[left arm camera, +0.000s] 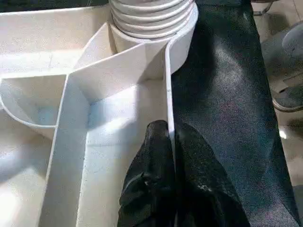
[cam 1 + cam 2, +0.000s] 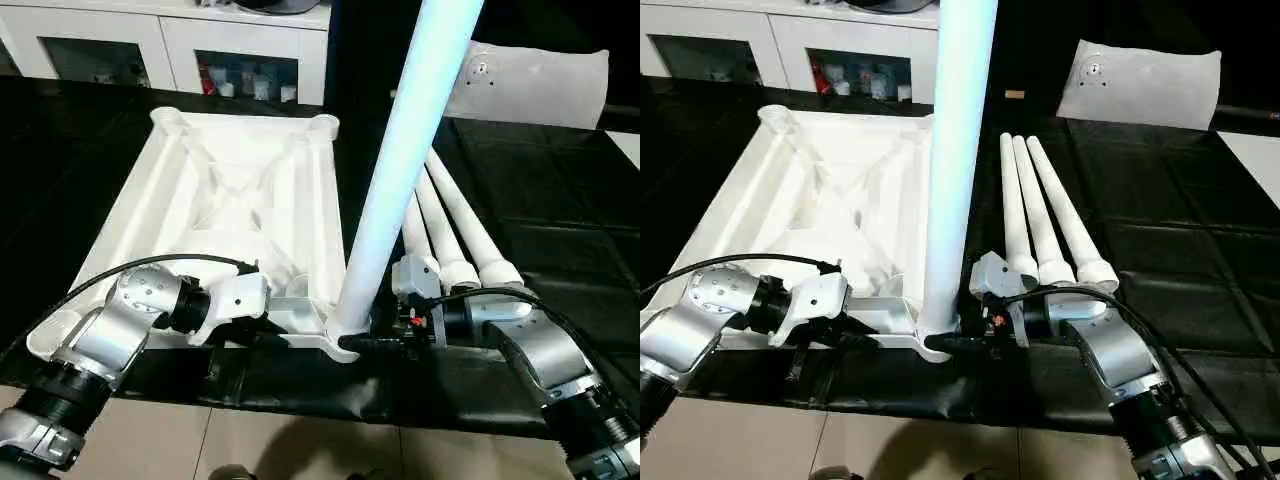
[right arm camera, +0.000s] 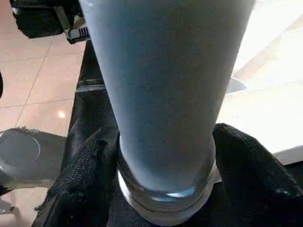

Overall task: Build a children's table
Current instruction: Rotate leg to tighten

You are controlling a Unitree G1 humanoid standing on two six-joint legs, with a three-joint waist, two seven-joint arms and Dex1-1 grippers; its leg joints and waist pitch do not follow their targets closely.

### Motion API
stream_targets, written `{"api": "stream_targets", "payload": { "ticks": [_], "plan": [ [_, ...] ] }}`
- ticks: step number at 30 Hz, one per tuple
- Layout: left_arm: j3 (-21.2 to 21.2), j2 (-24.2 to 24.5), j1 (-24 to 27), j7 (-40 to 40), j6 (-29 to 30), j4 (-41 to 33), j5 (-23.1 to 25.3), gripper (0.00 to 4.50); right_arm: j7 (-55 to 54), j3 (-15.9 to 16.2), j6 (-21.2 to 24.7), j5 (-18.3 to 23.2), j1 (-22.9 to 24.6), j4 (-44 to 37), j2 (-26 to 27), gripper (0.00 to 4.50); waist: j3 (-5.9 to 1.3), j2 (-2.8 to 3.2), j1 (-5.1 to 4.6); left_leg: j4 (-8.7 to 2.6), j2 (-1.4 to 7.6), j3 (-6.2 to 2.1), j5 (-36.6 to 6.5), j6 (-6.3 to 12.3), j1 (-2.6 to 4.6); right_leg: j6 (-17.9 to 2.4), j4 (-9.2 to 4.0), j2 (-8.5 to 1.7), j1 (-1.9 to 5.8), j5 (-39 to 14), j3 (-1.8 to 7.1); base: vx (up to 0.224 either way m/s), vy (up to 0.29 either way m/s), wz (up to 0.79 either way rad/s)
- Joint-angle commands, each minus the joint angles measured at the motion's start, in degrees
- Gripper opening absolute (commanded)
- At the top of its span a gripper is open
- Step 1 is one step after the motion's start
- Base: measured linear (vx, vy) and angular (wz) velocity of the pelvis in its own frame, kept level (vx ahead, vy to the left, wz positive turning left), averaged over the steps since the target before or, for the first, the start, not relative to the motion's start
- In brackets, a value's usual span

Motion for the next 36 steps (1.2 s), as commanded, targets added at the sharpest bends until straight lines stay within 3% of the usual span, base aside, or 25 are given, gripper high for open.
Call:
{"api": "stream_targets", "payload": {
  "ticks": [1,9,11,13,15,18,20,21,22,24,29,31,33,36],
  "plan": [
    [-2.1,-0.1,-0.3,-2.0,-1.3,-0.1,1.1,0.00,0.9,0.7,-0.3,-0.4,-0.8,1.2,0.1,2.80,-3.93,0.30,-0.04,-3.28,0.68,0.68,-5.5,1.41,-0.17,-11.5,-3.83,-4.52,3.59,-3.4,2.21,0.000,0.000,0.00],
    [-1.3,-0.4,0.0,-1.4,-1.1,0.5,0.6,0.00,1.7,0.9,0.7,0.4,-0.2,1.8,0.9,2.69,-3.88,0.24,-0.03,-3.25,0.62,0.69,-5.2,1.62,-0.21,-11.5,-3.80,-4.47,3.59,-3.0,2.20,0.000,0.000,0.00],
    [0.1,-1.0,1.6,1.7,1.2,-0.9,-0.2,0.00,0.0,1.0,1.8,0.9,1.7,1.3,2.1,2.69,-3.85,0.46,-0.06,-3.19,0.63,0.76,-5.2,1.45,-0.25,-11.6,-3.65,-4.50,3.51,-2.6,2.25,0.000,0.000,0.00],
    [1.6,-1.8,3.2,5.0,3.6,-2.4,-0.7,0.00,-2.8,0.6,2.6,1.0,3.3,1.1,3.8,2.68,-3.66,0.31,-0.20,-3.37,0.71,0.71,-6.1,1.26,-0.25,-11.5,-3.88,-4.53,3.41,-3.8,2.20,0.000,0.000,0.00],
    [4.5,-4.1,5.6,10.9,8.7,-5.3,-2.0,0.00,-10.6,-0.6,2.9,-0.1,4.8,2.1,8.3,2.68,-3.18,0.40,-0.38,-3.63,0.67,0.68,-8.9,0.42,-0.11,-10.5,-4.51,-4.51,3.06,-9.5,2.15,0.000,0.000,0.00],
    [6.4,-6.0,7.5,15.1,13.2,-8.6,-2.8,0.00,-16.4,-1.4,3.9,-0.6,5.2,3.0,12.1,2.68,-2.45,0.23,-1.78,-4.32,0.40,0.14,-15.0,-1.05,-0.03,-7.2,-5.65,-4.55,2.71,-24.2,1.94,0.000,0.000,0.00],
    [8.4,-9.7,9.6,21.8,19.8,-13.7,-2.7,0.00,-23.0,-2.2,6.1,-0.2,4.7,4.2,18.0,2.68,-2.33,0.21,-2.72,-4.32,0.26,-0.21,-16.3,-1.15,-0.23,-5.1,-6.11,-4.69,2.51,-29.7,1.95,0.000,0.000,0.00],
    [8.8,-10.5,9.8,23.3,20.9,-14.4,-2.5,0.00,-23.9,-2.3,6.4,-0.1,4.5,4.4,19.0,2.68,-2.32,0.19,-2.75,-4.22,0.10,-0.24,-16.7,-0.92,-0.04,-4.5,-6.52,-4.64,2.27,-31.2,1.88,0.000,0.000,0.00],
    [9.5,-12.5,9.9,25.8,23.3,-15.9,-2.4,0.00,-25.7,-2.4,7.1,0.0,4.0,5.1,21.0,2.68,-2.40,-0.20,-2.96,-4.09,0.00,-0.24,-16.6,-0.57,-0.02,-3.7,-6.70,-4.56,2.17,-32.2,1.93,0.000,0.000,0.00],
    [10.5,-17.0,9.6,31.7,27.2,-18.2,-1.0,0.00,-29.7,-2.7,8.1,-0.5,2.7,7.1,25.1,2.67,-2.28,0.01,-3.37,-3.91,0.00,-0.15,-16.9,-0.63,0.22,-4.1,-6.79,-4.37,1.65,-32.1,1.95,0.000,0.000,0.00],
    [9.4,-24.2,8.3,39.7,32.6,-20.5,2.2,0.00,-37.5,-3.4,10.3,-3.1,-0.1,11.7,30.3,2.67,-2.59,-0.18,-3.58,-3.90,0.01,-0.06,-15.7,0.15,0.01,-4.4,-6.37,-4.11,1.77,-26.5,2.14,0.000,0.000,0.00],
    [7.8,-24.6,7.8,40.1,33.0,-20.7,3.1,0.00,-38.8,-3.7,10.5,-3.9,-0.6,12.7,30.5,2.67,-2.81,-0.16,-3.50,-3.84,0.01,0.05,-14.5,0.40,-0.02,-4.9,-6.15,-4.01,1.84,-23.1,2.25,0.000,0.000,0.00],
    [6.7,-24.0,7.7,40.3,33.6,-21.0,4.1,0.00,-38.8,-4.0,9.8,-4.6,-0.5,12.6,30.2,3.23,-2.84,-0.04,-3.41,-3.84,0.12,0.15,-14.1,0.54,0.02,-5.5,-6.00,-4.00,1.84,-20.8,2.34,0.000,0.000,0.00],
    [5.9,-21.0,7.8,39.1,33.2,-19.8,6.4,0.00,-38.9,-5.6,8.1,-5.5,0.1,11.8,28.3,3.43,-2.91,0.23,-3.37,-4.01,0.16,0.16,-13.1,0.42,-0.26,-6.6,-5.71,-3.96,2.23,-16.9,2.33,0.000,0.000,0.00]
  ]
}}
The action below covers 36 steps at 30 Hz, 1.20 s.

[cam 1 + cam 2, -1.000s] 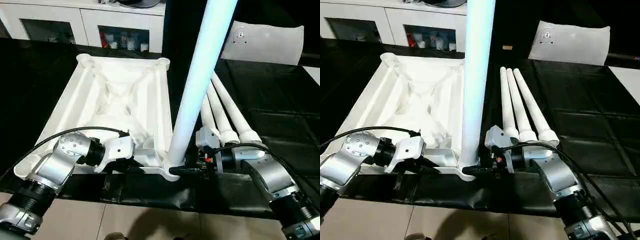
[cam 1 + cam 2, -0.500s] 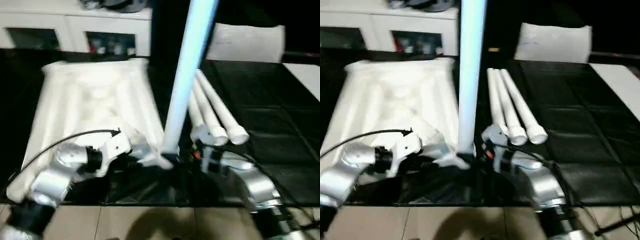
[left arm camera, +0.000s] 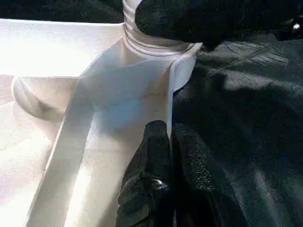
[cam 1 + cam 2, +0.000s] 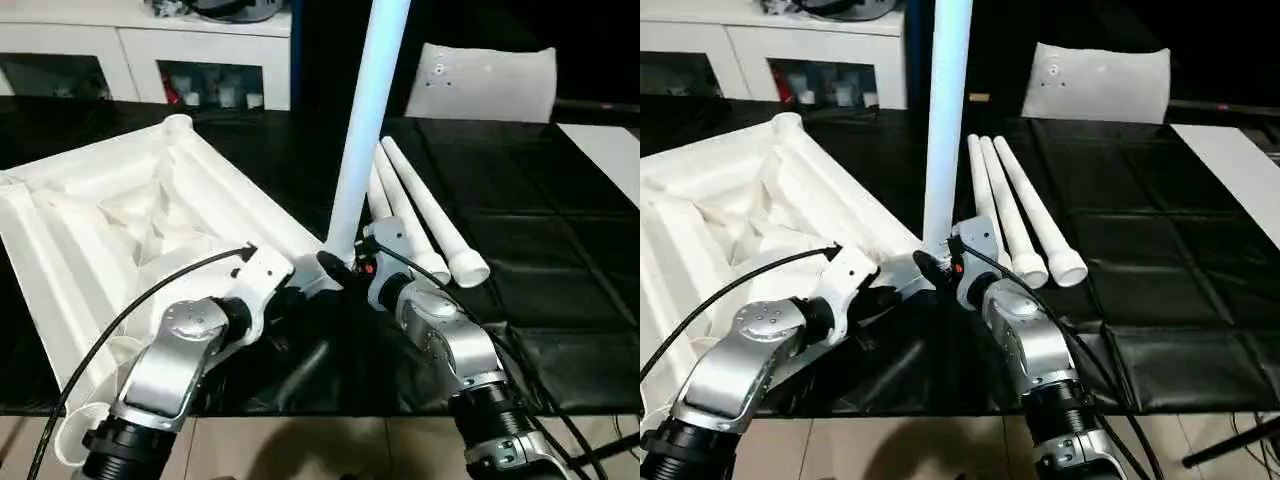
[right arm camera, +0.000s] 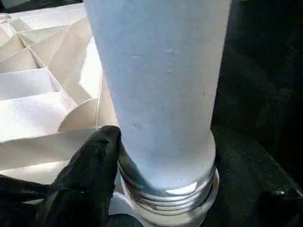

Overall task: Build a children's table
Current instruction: Rotate leg to tighten

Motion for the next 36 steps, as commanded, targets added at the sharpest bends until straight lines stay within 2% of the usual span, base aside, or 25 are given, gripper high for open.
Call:
{"api": "stream_targets", "payload": {
  "ticks": [1,2,4,5,6,7,8,9,10,11,12,13,16,18,20,21,22,23,26,31,33,36],
  "plan": [
    [-2.6,-0.6,-2.4,0.8,-1.7,0.0,0.7,0.00,4.2,5.0,2.2,1.1,2.3,2.6,2.5,3.50,-2.26,0.82,0.25,-3.86,0.27,0.25,-14.2,0.35,-0.87,-6.6,-5.73,-4.01,2.03,-18.1,2.29,0.000,0.000,0.00],
    [-2.6,0.9,-2.4,0.0,-2.0,0.7,1.3,0.00,4.3,4.2,1.3,1.3,2.6,1.9,1.4,3.76,-2.18,0.92,0.31,-3.94,0.24,0.15,-15.1,0.27,-0.80,-6.4,-5.90,-4.06,2.00,-19.7,2.25,0.000,0.000,0.00],
    [-2.5,1.5,-2.4,-0.4,-2.2,1.0,1.4,0.00,4.6,3.9,0.9,1.4,2.8,1.4,0.9,3.85,-2.16,0.86,0.19,-3.99,0.25,0.11,-16.1,0.05,-0.80,-6.1,-5.98,-4.08,1.97,-21.3,2.26,0.000,0.000,0.00],
    [-2.4,3.2,-2.5,-1.7,-3.0,1.8,1.2,0.00,6.1,3.3,0.1,2.1,3.3,-0.3,-0.5,3.91,-2.22,1.04,0.21,-4.01,0.29,0.07,-16.2,0.07,-0.77,-6.0,-6.05,-4.11,1.98,-21.0,2.28,0.000,0.000,0.00],
    [-2.2,3.9,-2.6,-2.3,-3.3,2.2,1.0,0.00,7.2,3.1,-0.3,2.5,3.6,-1.5,-1.4,4.04,-2.25,0.98,0.25,-3.99,0.32,0.08,-16.0,0.22,-0.73,-6.0,-6.08,-4.10,1.99,-20.6,2.29,0.000,0.000,0.00],
    [-2.2,4.8,-2.7,-3.0,-4.0,2.7,0.9,0.00,8.4,2.9,-0.5,2.8,4.1,-2.9,-2.4,4.04,-2.36,1.03,0.35,-3.99,0.37,0.07,-15.0,0.42,-0.92,-6.5,-5.90,-4.07,2.16,-18.5,2.34,0.000,0.000,0.00],
    [-2.2,5.4,-2.8,-3.4,-4.6,3.0,0.9,0.00,9.2,2.8,-0.6,2.9,4.3,-3.8,-3.0,4.28,-2.55,0.94,0.44,-3.93,0.38,0.12,-13.3,0.59,-1.13,-7.0,-5.60,-4.04,2.44,-15.4,2.34,0.000,0.000,0.00],
    [-2.2,5.4,-2.8,-3.4,-4.6,3.0,0.9,0.00,9.2,2.8,-0.6,2.9,4.3,-3.8,-3.0,4.28,-2.55,0.94,0.44,-3.93,0.38,0.12,-13.3,0.59,-1.13,-7.0,-5.60,-4.04,2.44,-15.4,2.34,0.000,0.000,0.00],
    [-2.1,7.1,-3.2,-5.3,-6.1,4.1,0.5,0.00,12.5,2.9,-1.0,3.8,5.2,-6.9,-5.5,4.32,-2.40,1.22,0.41,-3.93,0.34,0.19,-12.7,0.67,-1.16,-8.1,-5.58,-4.05,2.39,-13.6,2.24,0.000,0.000,0.00],
    [-2.0,8.5,-3.5,-7.0,-7.6,4.9,-0.1,0.00,14.8,2.7,-0.8,4.6,5.9,-9.2,-7.5,4.41,-2.49,0.94,0.53,-3.80,0.27,0.19,-12.6,1.21,-1.16,-7.9,-5.66,-4.00,2.72,-13.7,2.27,0.000,0.000,0.00],
    [-1.9,10.0,-3.9,-9.1,-8.8,6.0,-0.8,0.00,17.7,2.6,-0.7,5.5,6.3,-11.6,-10.0,4.46,-2.50,0.98,0.58,-3.84,0.30,0.19,-12.1,1.31,-1.22,-8.0,-5.55,-4.02,2.83,-13.2,2.28,0.000,0.000,0.00],
    [-2.0,10.4,-4.1,-9.7,-9.3,6.3,-0.9,0.00,18.5,2.5,-0.7,5.6,6.4,-12.1,-10.7,4.46,-2.41,1.06,0.68,-3.78,0.33,0.30,-12.2,1.69,-1.11,-8.0,-5.62,-4.01,2.58,-13.2,2.31,0.000,0.000,0.00],
    [-2.2,12.7,-4.8,-13.8,-12.7,8.8,-2.1,0.00,22.9,2.6,-0.4,6.1,6.7,-14.6,-15.0,4.46,-2.36,1.16,0.88,-3.81,0.46,0.32,-12.0,1.71,-1.02,-8.2,-5.68,-4.08,2.48,-14.4,2.28,0.000,0.000,0.00],
    [-2.8,14.4,-5.2,-17.7,-15.7,9.7,-3.0,0.00,26.3,2.9,-0.3,6.4,6.6,-15.7,-18.0,4.46,-2.46,1.25,1.25,-3.83,0.59,0.32,-11.1,1.77,-0.93,-8.6,-5.56,-4.12,2.51,-12.8,2.30,0.000,0.000,0.00],
    [-4.3,17.1,-5.7,-23.3,-20.3,10.8,-3.7,0.00,30.1,3.4,-1.2,6.1,5.9,-15.5,-21.3,4.46,-2.68,1.22,1.50,-3.79,0.61,0.38,-9.4,2.19,-0.91,-9.6,-5.28,-4.10,2.68,-9.1,2.13,0.000,0.000,0.00],
    [-4.3,17.1,-5.7,-23.3,-20.3,10.8,-3.7,0.00,30.1,3.4,-1.2,6.1,5.9,-15.5,-21.3,4.46,-2.68,1.22,1.50,-3.79,0.61,0.38,-9.4,2.19,-0.91,-9.6,-5.28,-4.10,2.68,-9.1,2.13,0.000,0.000,0.00],
    [-4.7,17.6,-5.9,-24.4,-20.9,11.0,-3.9,0.00,30.6,3.5,-1.5,6.0,5.7,-15.3,-21.9,4.46,-2.73,1.24,1.52,-3.75,0.73,0.53,-8.1,2.31,-0.87,-10.5,-4.91,-4.11,2.68,-5.9,2.13,0.000,0.000,0.00],
    [-5.2,18.4,-6.2,-26.3,-22.7,11.7,-4.3,0.00,31.6,3.9,-2.0,5.8,5.2,-14.8,-22.8,4.46,-2.76,1.22,1.66,-3.69,0.62,0.59,-7.9,2.41,-0.84,-10.9,-4.85,-4.13,2.73,-5.3,2.10,0.000,0.000,0.00],
    [-6.7,19.7,-7.5,-32.5,-26.3,13.6,-5.8,0.00,36.0,6.1,-5.5,4.5,3.2,-11.7,-24.6,4.46,-2.68,1.15,1.89,-3.67,0.71,0.70,-7.8,2.20,-0.83,-11.4,-4.71,-4.30,2.77,-5.0,2.12,0.000,0.000,0.00],
    [-8.0,20.4,-8.3,-35.4,-28.4,14.4,-5.8,0.00,39.4,7.6,-7.1,4.3,2.2,-9.9,-25.4,4.46,-2.76,1.13,2.55,-3.71,0.86,0.75,-7.2,2.08,-0.63,-12.0,-4.47,-4.38,2.84,-3.6,2.10,0.000,0.000,0.00],
    [-8.9,20.7,-8.8,-37.5,-30.0,14.8,-5.8,0.00,41.6,8.7,-8.9,3.6,1.2,-7.8,-25.7,4.46,-2.71,1.25,2.73,-3.76,0.84,0.75,-7.8,1.92,-0.61,-11.9,-4.57,-4.48,2.82,-4.4,2.07,0.000,0.000,0.00],
    [-10.0,20.9,-9.6,-39.2,-31.9,15.8,-5.4,0.00,44.1,10.0,-11.2,3.4,0.1,-5.3,-26.0,4.46,-2.72,1.11,2.69,-3.76,0.84,0.75,-8.3,1.66,-0.68,-11.9,-4.59,-4.52,2.96,-5.3,2.04,0.000,0.000,0.00]
  ]
}}
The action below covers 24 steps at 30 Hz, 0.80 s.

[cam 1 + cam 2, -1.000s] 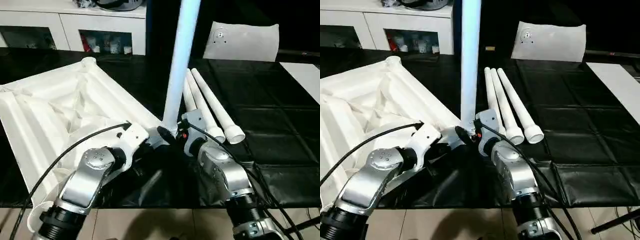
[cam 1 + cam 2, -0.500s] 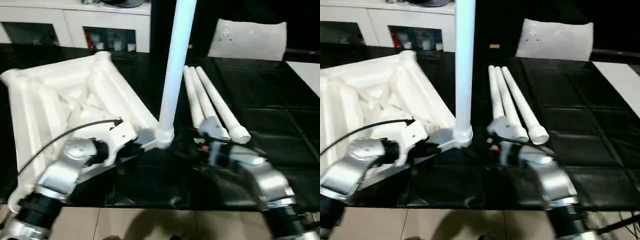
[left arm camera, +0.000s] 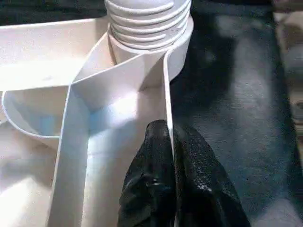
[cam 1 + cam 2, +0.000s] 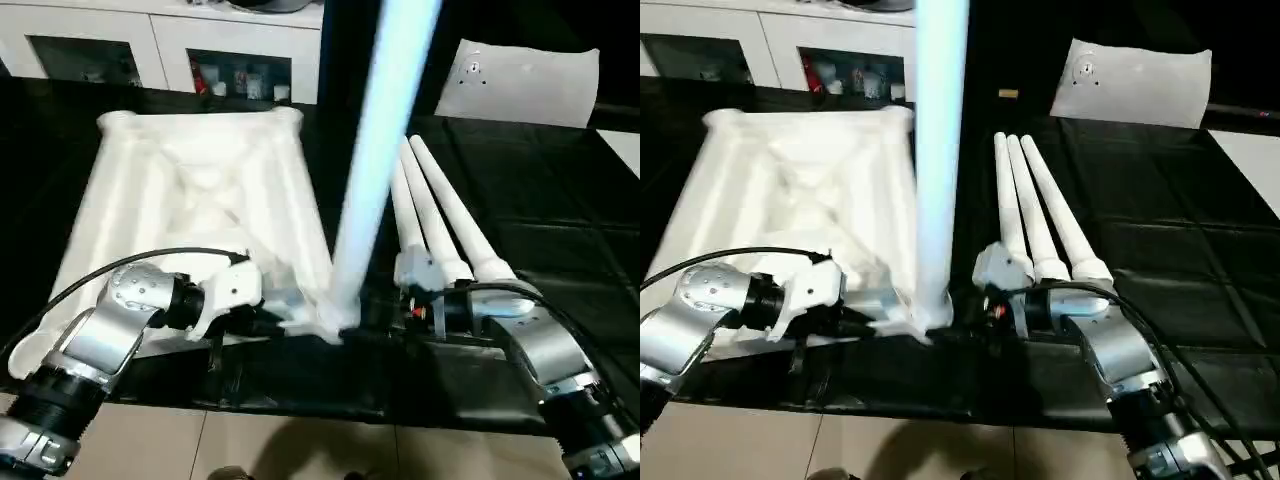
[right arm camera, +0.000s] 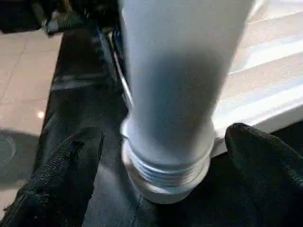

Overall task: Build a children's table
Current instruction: Rotate leg to tighten

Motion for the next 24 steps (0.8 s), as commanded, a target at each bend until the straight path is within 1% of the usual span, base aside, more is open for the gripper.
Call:
{"api": "stream_targets", "payload": {
  "ticks": [1,2,3,6,8,14,17,21,24],
  "plan": [
    [-3.3,0.1,-0.8,-3.0,-1.8,0.0,0.9,0.00,1.6,0.4,-1.6,-0.6,-1.2,0.9,-0.6,4.46,-2.98,0.78,-0.27,-3.52,0.81,0.74,-8.3,1.65,0.09,-11.5,-3.74,-4.48,3.21,-5.8,2.21,0.000,0.000,0.00],
    [-3.5,0.1,-0.9,-3.4,-2.3,0.3,1.1,0.00,2.5,0.7,-2.1,-0.7,-1.6,1.7,-0.6,4.30,-2.96,0.71,-0.32,-3.53,0.81,0.69,-8.0,1.63,-0.05,-11.5,-3.65,-4.45,3.31,-5.7,2.19,0.000,0.000,0.00],
    [-3.6,0.1,-1.0,-3.6,-2.4,0.4,1.2,0.00,2.9,0.9,-2.3,-0.8,-1.8,2.1,-0.6,4.30,-2.96,0.71,-0.28,-3.54,0.82,0.70,-7.9,1.61,-0.01,-11.4,-3.66,-4.45,3.33,-5.8,2.20,0.000,0.000,0.00],
    [-4.2,0.4,-1.7,-4.6,-4.2,2.1,1.9,0.00,5.1,1.4,-3.4,-0.4,-3.1,4.5,-0.4,4.01,-3.02,0.80,-0.35,-3.43,0.79,0.75,-7.4,1.88,0.02,-11.8,-3.61,-4.42,3.29,-4.9,2.19,0.000,0.000,0.00],
    [-4.2,0.5,-2.1,-5.0,-5.1,3.0,2.1,0.00,6.3,1.5,-3.9,-0.1,-3.7,5.6,-0.3,3.83,-3.06,0.76,-0.38,-3.43,0.83,0.72,-7.5,1.85,-0.04,-12.0,-3.51,-4.47,3.41,-4.8,2.14,0.000,0.000,0.00],
    [-4.4,0.8,-2.4,-5.4,-5.8,3.8,2.3,0.00,7.9,1.5,-3.6,0.6,-4.3,6.7,-0.1,3.39,-3.11,0.65,-0.27,-3.39,0.86,0.75,-7.0,2.08,0.00,-12.3,-3.41,-4.40,3.44,-4.1,2.11,0.000,0.000,0.00],
    [-4.4,0.8,-2.5,-5.6,-6.4,4.5,2.3,0.00,8.4,1.5,-3.8,1.0,-4.7,7.7,0.3,3.10,-3.05,0.62,-0.30,-3.39,0.83,0.76,-7.5,1.99,-0.06,-12.2,-3.55,-4.48,3.43,-5.4,2.13,0.000,0.000,0.00],
    [-4.6,0.8,-2.6,-5.6,-6.9,5.2,2.4,0.00,9.1,1.5,-3.9,1.2,-5.0,8.8,0.8,2.82,-3.09,0.70,-0.29,-3.42,0.90,0.75,-7.5,1.93,0.02,-12.2,-3.51,-4.45,3.35,-5.6,2.09,0.000,0.000,0.00],
    [-4.5,0.8,-2.5,-5.4,-6.9,5.4,2.5,0.00,9.2,1.5,-3.5,1.4,-4.7,8.7,1.1,2.76,-3.02,0.71,-0.26,-3.46,0.92,0.74,-7.8,1.83,0.03,-12.2,-3.55,-4.43,3.30,-5.9,2.07,0.000,0.000,0.00]
  ]
}}
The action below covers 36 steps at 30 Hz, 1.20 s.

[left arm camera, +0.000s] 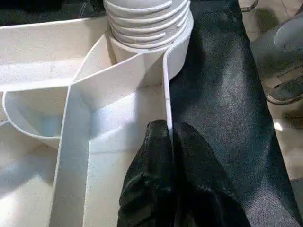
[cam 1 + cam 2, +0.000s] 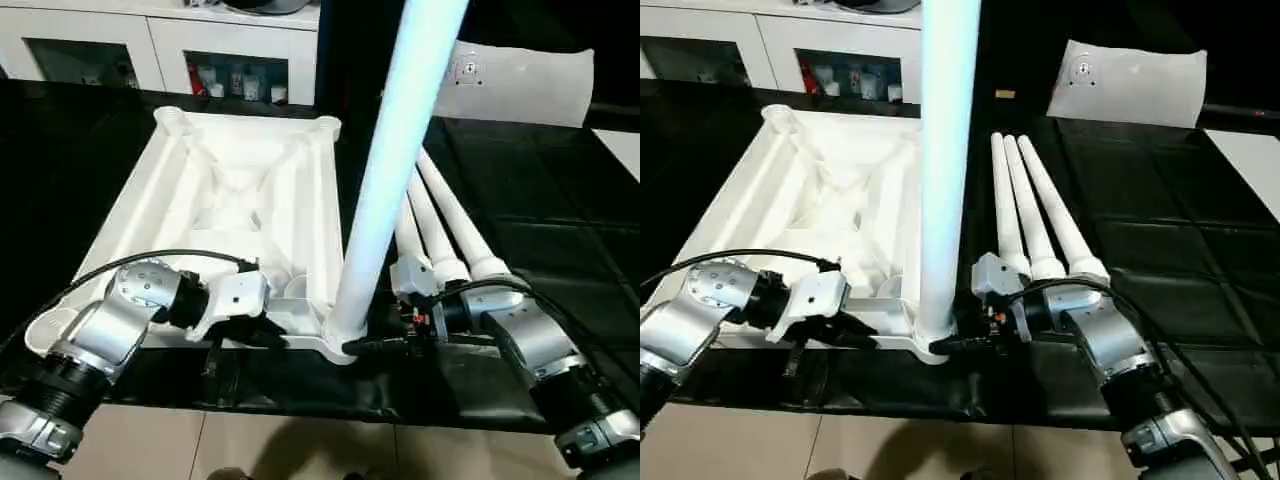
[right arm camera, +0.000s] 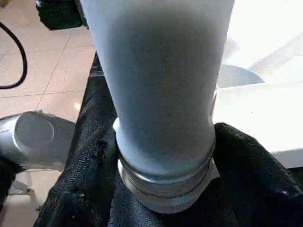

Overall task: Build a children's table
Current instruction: Rotate leg to tighten

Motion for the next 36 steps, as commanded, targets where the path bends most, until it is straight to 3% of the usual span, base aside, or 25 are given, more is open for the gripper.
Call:
{"api": "stream_targets", "payload": {
  "ticks": [1,2,7,8,9,11,13,14,16,19,20,23,26,29,32,36],
  "plan": [
    [-2.3,0.5,0.2,-1.2,-0.3,0.7,2.1,0.00,0.3,-0.2,0.2,0.4,-0.2,-0.3,0.4,2.75,-3.02,0.70,-0.09,-3.49,0.87,0.72,-7.9,1.80,-0.05,-12.1,-3.71,-4.48,3.29,-6.1,2.09,0.000,0.000,0.00],
    [-2.1,0.4,0.6,-0.7,0.0,0.6,2.1,0.00,0.1,-0.2,0.6,0.7,0.4,-0.8,0.7,2.74,-3.27,0.72,-0.01,-3.41,0.84,0.69,-7.2,1.74,-0.12,-12.2,-3.57,-4.53,3.49,-5.2,2.10,0.000,0.000,0.00],
    [0.7,-1.5,2.8,5.7,4.5,-1.6,1.2,0.00,-4.0,-1.3,4.2,3.1,5.2,-5.3,3.0,2.72,-3.13,0.74,-0.03,-3.53,0.89,0.72,-8.1,1.42,-0.04,-12.0,-3.77,-4.49,3.38,-6.2,2.10,0.000,0.000,0.00],
    [1.6,-2.3,3.3,7.8,6.2,-2.2,1.0,0.00,-5.8,-1.7,4.8,3.2,6.2,-6.0,3.8,2.72,-2.78,1.06,-0.07,-3.72,0.97,0.72,-9.6,0.95,0.06,-11.6,-4.04,-4.53,3.09,-8.6,2.16,0.000,0.000,0.00],
    [2.3,-3.1,3.7,9.6,7.6,-2.9,0.7,0.00,-7.7,-2.0,5.5,3.2,7.0,-6.6,4.7,2.72,-2.70,0.99,-0.05,-3.81,1.01,0.70,-10.5,0.74,0.13,-11.4,-4.29,-4.58,3.03,-10.2,2.16,0.000,0.000,0.00],
    [3.9,-5.2,5.0,14.1,11.7,-5.5,0.3,0.00,-13.3,-2.6,6.2,2.3,8.7,-7.4,7.4,2.72,-2.06,0.86,-0.33,-4.21,0.90,0.53,-14.6,-0.08,0.27,-9.2,-5.04,-4.67,2.68,-19.7,2.20,0.000,0.000,0.00],
    [4.5,-6.6,5.8,16.4,13.9,-7.2,0.2,0.00,-16.5,-2.9,6.5,1.7,9.5,-7.6,9.2,2.72,-1.93,0.73,-0.46,-4.23,0.59,0.34,-16.7,-0.05,0.49,-7.5,-5.63,-4.64,2.47,-25.6,2.09,0.000,0.000,0.00],
    [5.6,-9.5,7.1,20.9,18.1,-10.0,-0.1,0.00,-22.0,-3.5,7.5,0.6,10.3,-7.6,12.5,2.72,-2.01,0.64,-0.91,-4.48,0.76,0.11,-16.0,-0.67,0.02,-6.1,-5.49,-4.84,2.72,-27.4,2.26,0.000,0.000,0.00],
    [6.2,-12.1,7.9,24.3,21.2,-11.9,0.0,0.00,-26.2,-4.1,8.8,0.3,10.4,-7.2,15.3,2.72,-1.97,0.54,-1.55,-4.37,0.48,0.00,-16.5,-0.63,0.15,-5.4,-5.81,-4.57,2.33,-28.7,2.15,0.000,0.000,0.00],
    [6.6,-18.1,8.8,32.0,27.1,-14.9,1.9,0.00,-33.6,-5.5,12.6,0.3,9.8,-6.6,20.8,2.72,-1.85,0.59,-2.21,-4.39,0.44,-0.02,-16.1,-0.26,-0.16,-5.2,-6.01,-4.42,2.18,-28.4,2.21,0.000,0.000,0.00],
    [6.5,-19.0,8.9,33.1,28.0,-15.2,2.3,0.00,-34.5,-5.6,12.7,0.3,9.5,-6.3,21.6,2.72,-1.94,0.59,-2.22,-4.11,0.28,0.04,-16.8,0.13,0.32,-5.0,-6.23,-4.28,1.83,-28.7,2.23,0.000,0.000,0.00],
    [7.3,-26.0,7.1,42.4,31.4,-14.4,4.9,0.00,-43.8,-7.4,13.7,-2.0,5.7,-0.9,25.8,2.72,-2.04,0.57,-2.56,-4.14,0.25,0.07,-15.5,0.22,0.00,-5.6,-5.95,-4.15,1.98,-25.7,2.23,0.000,0.000,0.00],
    [7.2,-28.2,6.2,45.3,33.3,-14.6,5.9,0.00,-48.1,-8.5,14.2,-3.5,4.3,1.1,27.6,2.72,-2.25,0.53,-2.77,-3.94,0.09,0.19,-14.1,0.38,-0.20,-5.8,-5.82,-4.14,2.22,-22.4,2.34,0.000,0.000,0.00],
    [6.9,-28.7,5.7,46.6,34.5,-14.7,6.7,0.00,-49.3,-9.3,14.7,-3.4,3.8,1.6,28.3,2.72,-2.55,0.57,-2.55,-3.82,0.17,0.41,-11.3,0.98,-0.33,-6.9,-5.33,-4.06,2.51,-15.9,2.45,0.000,0.000,0.00],
    [6.2,-27.5,5.8,46.0,35.8,-15.6,8.0,0.00,-48.2,-8.3,14.6,-4.7,5.4,-0.6,27.5,3.42,-2.57,0.62,-2.28,-3.87,0.26,0.53,-9.3,1.30,-0.43,-7.9,-5.04,-4.06,2.81,-11.0,2.37,0.000,0.000,0.00],
    [5.6,-24.6,6.7,43.9,36.3,-15.5,8.7,0.00,-47.6,-8.6,13.6,-5.4,7.6,-3.3,24.7,3.77,-2.32,0.72,-2.36,-4.10,0.28,0.46,-11.4,1.03,-0.33,-7.2,-5.40,-4.07,2.67,-14.8,2.32,0.000,0.000,0.00]
  ]
}}
